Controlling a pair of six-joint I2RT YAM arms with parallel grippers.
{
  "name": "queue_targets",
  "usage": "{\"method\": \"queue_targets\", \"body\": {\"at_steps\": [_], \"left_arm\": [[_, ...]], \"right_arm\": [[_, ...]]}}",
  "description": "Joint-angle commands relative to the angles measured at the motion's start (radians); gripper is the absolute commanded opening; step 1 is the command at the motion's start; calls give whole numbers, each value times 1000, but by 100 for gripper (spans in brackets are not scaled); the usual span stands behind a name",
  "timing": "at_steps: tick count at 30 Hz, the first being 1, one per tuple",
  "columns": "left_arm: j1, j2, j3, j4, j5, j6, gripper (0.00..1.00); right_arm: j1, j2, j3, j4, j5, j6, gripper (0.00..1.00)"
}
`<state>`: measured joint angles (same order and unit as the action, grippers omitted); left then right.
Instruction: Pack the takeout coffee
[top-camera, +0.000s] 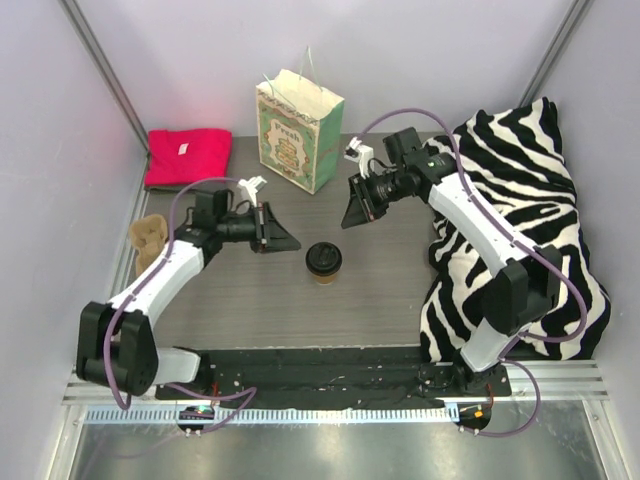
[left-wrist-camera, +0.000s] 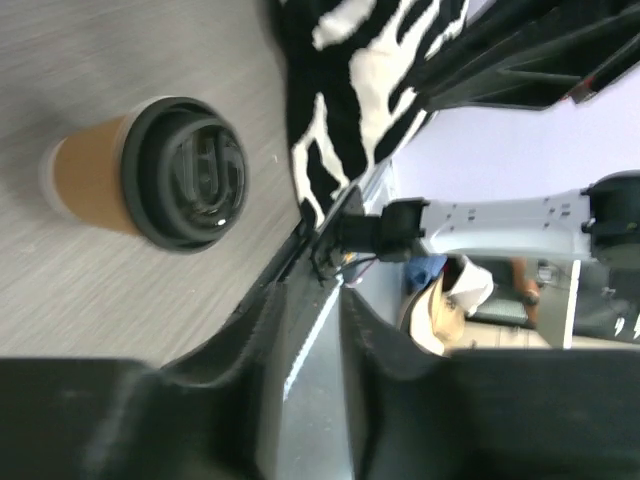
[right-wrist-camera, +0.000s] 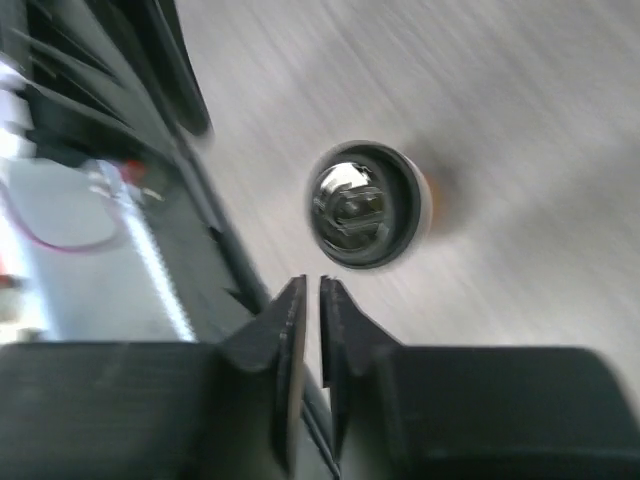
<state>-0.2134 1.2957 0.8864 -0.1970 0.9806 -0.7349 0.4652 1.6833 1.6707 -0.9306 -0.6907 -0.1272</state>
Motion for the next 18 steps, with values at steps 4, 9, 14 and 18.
{"method": "queue_targets", "body": {"at_steps": [4,9,14,18], "left_arm": [[-121,132,45,230,7,-67,0],[-135,223,59,303,26,-110,0],[-146,275,60,326,39,-123,0],[-158,316,60,346,44,-124,0]], "right_arm": [[1,-10,-330,551,-392,437,8],[0,-5,-492,864,-411,708,5],[-7,32,-526,874,-408,712,3],[-14,59,-542,875,-408,699,2]]}}
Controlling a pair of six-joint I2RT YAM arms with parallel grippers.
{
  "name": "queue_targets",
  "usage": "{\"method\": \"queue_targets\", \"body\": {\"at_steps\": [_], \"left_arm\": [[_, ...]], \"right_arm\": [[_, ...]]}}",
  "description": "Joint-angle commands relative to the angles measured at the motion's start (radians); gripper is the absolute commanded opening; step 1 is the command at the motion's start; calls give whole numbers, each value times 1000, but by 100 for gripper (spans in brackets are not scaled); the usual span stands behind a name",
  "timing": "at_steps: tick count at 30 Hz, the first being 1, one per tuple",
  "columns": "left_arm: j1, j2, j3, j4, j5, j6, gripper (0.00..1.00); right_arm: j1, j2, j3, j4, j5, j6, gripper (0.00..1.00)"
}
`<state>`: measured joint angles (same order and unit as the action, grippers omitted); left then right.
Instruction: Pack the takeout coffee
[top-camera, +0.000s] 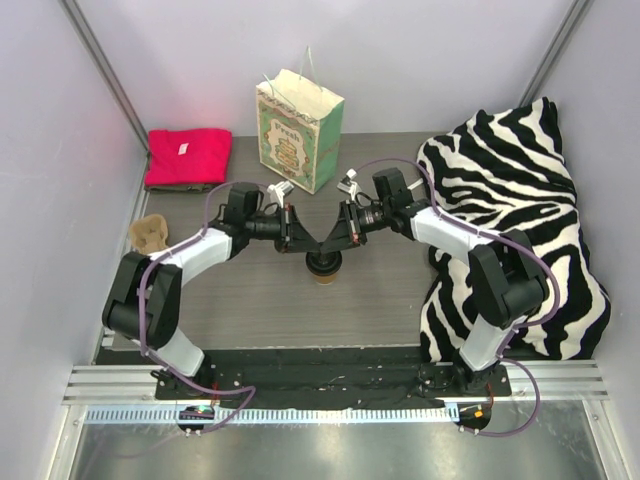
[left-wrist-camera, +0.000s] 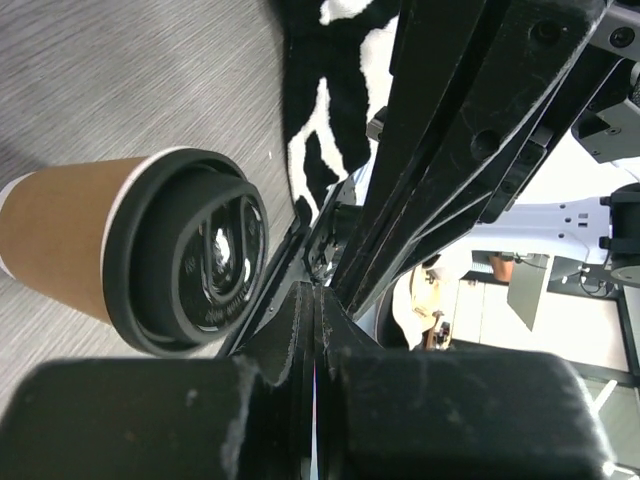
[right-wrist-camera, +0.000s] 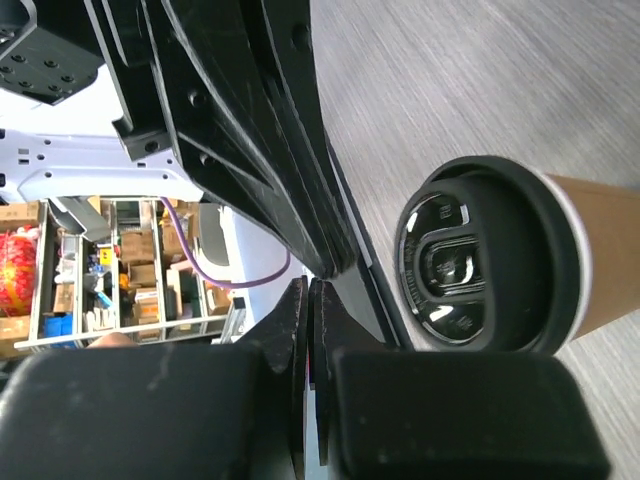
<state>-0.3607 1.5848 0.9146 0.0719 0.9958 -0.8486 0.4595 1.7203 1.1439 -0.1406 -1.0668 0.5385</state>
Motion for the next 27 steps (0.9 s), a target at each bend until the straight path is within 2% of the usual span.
{"method": "queue_targets", "body": {"at_steps": [1,8,15,27], "left_arm": [[-12,49,35,78,29,-10,0],[-12,106,21,74,41,14,0],[-11,159,-6,25,46,77,0],[3,239,-52,11,49,137,0]], "right_arm": [[-10,36,-19,84,-30,31,2],[-15,91,-50,24,8,-47,1],[-19,162,-13,-109,102,-155,1],[-45,245,-42,-131,136,-180,1]]}}
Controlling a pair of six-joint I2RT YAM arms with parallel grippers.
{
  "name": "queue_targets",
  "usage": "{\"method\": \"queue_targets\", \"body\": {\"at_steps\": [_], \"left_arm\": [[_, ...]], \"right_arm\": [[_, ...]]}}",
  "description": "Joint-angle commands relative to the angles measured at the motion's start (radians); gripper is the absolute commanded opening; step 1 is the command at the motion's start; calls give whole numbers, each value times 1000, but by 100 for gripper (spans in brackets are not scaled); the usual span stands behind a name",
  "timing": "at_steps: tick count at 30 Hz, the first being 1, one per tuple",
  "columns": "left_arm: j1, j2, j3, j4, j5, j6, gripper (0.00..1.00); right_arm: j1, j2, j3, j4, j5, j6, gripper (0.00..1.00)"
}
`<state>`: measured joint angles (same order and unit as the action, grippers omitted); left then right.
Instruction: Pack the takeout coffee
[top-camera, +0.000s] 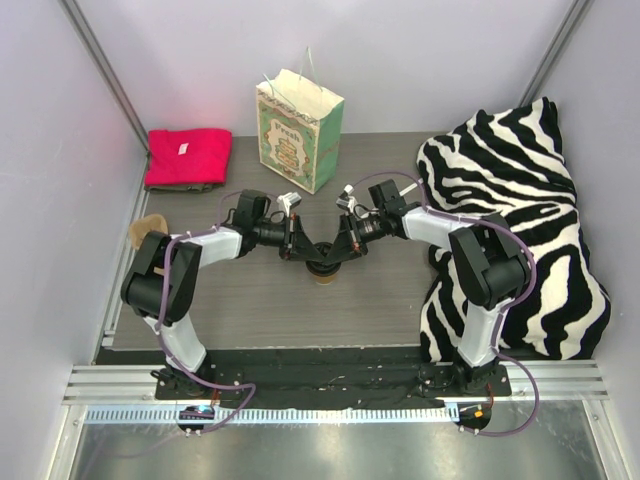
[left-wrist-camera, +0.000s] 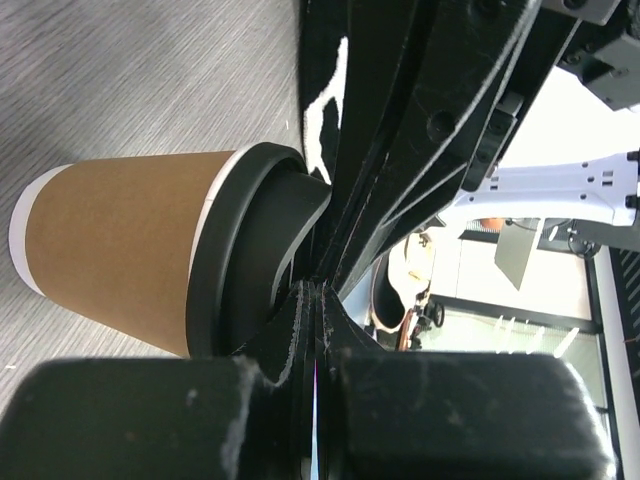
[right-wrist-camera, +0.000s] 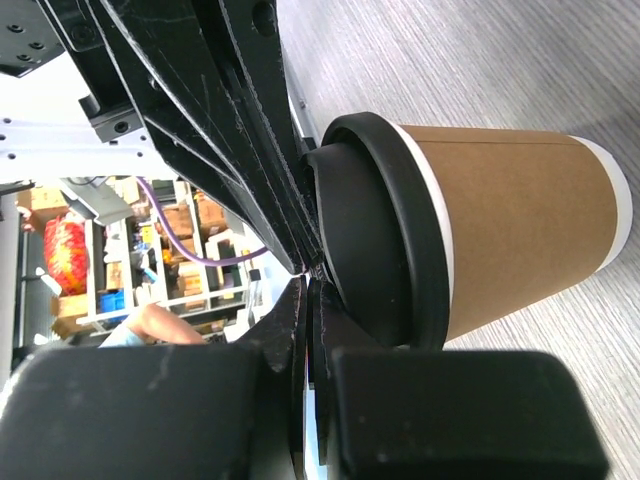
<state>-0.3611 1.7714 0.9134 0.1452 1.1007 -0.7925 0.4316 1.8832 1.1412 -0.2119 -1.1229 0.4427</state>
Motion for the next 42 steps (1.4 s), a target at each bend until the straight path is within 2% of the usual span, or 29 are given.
{"method": "queue_targets", "body": {"at_steps": [1,11,20,22,25,29,35,42], "left_arm": [[4,54,-53,-62,-53,82,0],[5,111,-42,-64,-55,78,0],[7,129,-42,-70,-70,82,0],[7,129,-38,-70,-70,82,0],[5,115,-33,-76,-74,87,0],[4,103,-33,-78,-85,91,0],[-6,80,-38,-101,-102,114,0],[-10,85,-13,-139,-114,134,0]], "right_arm": [[-22,85,-44,-60,193,-85,1],[-54,177,-44,-61,212,-71,1],[-60,186,-41,-79,302,-76,1],[-59,177,-37,-80,276,-76,1],[-59,108,-21,-80,233,-87,1],[-59,-16,-5,-3,76,-32,2],[-53,-165,34,104,18,76,3],[-28,-167,52,164,14,149,4]]}}
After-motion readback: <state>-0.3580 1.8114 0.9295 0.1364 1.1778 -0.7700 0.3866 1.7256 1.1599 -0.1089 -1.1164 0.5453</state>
